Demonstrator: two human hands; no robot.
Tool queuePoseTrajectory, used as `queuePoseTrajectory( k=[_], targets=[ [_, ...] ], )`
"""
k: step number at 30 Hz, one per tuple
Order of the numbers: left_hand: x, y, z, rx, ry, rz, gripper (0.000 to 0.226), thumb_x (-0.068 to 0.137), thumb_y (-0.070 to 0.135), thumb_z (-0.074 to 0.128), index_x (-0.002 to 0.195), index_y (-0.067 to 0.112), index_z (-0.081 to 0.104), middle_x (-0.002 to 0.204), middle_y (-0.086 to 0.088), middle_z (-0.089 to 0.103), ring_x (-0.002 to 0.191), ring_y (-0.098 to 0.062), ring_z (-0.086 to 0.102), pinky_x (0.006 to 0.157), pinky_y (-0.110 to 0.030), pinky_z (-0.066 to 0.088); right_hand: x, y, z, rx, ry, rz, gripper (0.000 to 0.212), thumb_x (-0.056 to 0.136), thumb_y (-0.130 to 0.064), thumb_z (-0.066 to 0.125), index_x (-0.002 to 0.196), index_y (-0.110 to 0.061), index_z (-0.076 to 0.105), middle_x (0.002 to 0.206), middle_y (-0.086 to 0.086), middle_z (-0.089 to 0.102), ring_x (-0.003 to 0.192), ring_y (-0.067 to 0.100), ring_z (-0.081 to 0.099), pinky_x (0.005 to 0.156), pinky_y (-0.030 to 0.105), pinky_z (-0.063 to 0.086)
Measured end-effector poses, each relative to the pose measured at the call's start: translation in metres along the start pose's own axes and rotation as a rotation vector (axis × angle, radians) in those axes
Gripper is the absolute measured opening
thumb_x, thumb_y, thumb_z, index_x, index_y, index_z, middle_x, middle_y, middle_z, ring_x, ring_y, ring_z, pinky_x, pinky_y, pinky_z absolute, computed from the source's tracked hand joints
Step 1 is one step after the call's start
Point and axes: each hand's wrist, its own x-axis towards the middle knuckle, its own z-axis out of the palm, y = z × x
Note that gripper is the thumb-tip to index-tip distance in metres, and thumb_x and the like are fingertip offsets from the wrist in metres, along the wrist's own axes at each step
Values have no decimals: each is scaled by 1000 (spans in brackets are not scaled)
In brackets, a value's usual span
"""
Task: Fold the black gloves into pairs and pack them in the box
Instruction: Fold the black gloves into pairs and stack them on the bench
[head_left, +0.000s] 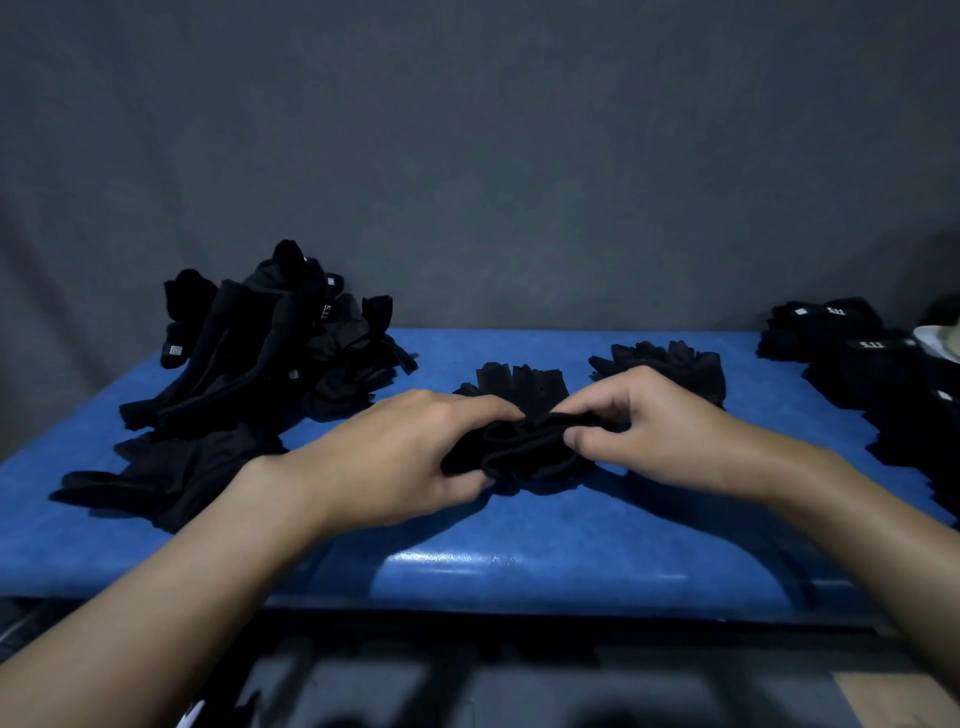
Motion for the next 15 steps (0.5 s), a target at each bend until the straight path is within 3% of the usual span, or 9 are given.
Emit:
queuePoseTrajectory(
  k=[3, 7, 10, 13, 15],
  targets=[
    [1, 0, 0, -62, 57, -15, 22, 89, 41, 61, 110, 36, 58, 84, 14, 68, 73, -8, 62, 67, -39, 51, 1, 3, -2, 45, 5, -6, 17, 95, -21, 61, 99, -27, 76, 92, 4, 75, 92, 35, 68, 87, 56, 53],
    [1, -1, -2, -163, 123, -71, 9, 93, 33, 63, 101, 32, 61, 78, 9, 66, 71, -11, 61, 68, -37, 50, -2, -2, -10, 127, -85, -13, 26, 84, -37, 70, 107, -26, 72, 99, -4, 74, 96, 15, 69, 90, 32, 54],
    [2, -2, -1, -277, 139, -113, 12, 94, 36, 57, 102, 28, 62, 91, 10, 71, 89, -11, 68, 81, -42, 53, -3, -2, -8, 79, -123, 0, 38, 78, -24, 81, 113, -30, 67, 102, -11, 72, 98, 5, 67, 87, 19, 51],
    [4, -5, 1, -358, 174, -158, 16, 95, 39, 54, 98, 26, 63, 91, 8, 71, 92, -13, 68, 83, -47, 53, 1, 1, -5, 110, -6, -30, 23, 83, -16, 77, 104, -23, 68, 93, -5, 73, 89, 10, 70, 82, 29, 52],
    [6, -7, 1, -388, 214, -182, 18, 95, 45, 51, 90, 29, 60, 79, 4, 67, 78, -18, 65, 73, -48, 52, 4, 2, -3, 159, 75, -30, 15, 86, -29, 73, 99, -25, 67, 93, 9, 73, 89, 31, 70, 83, 50, 55]
  ],
)
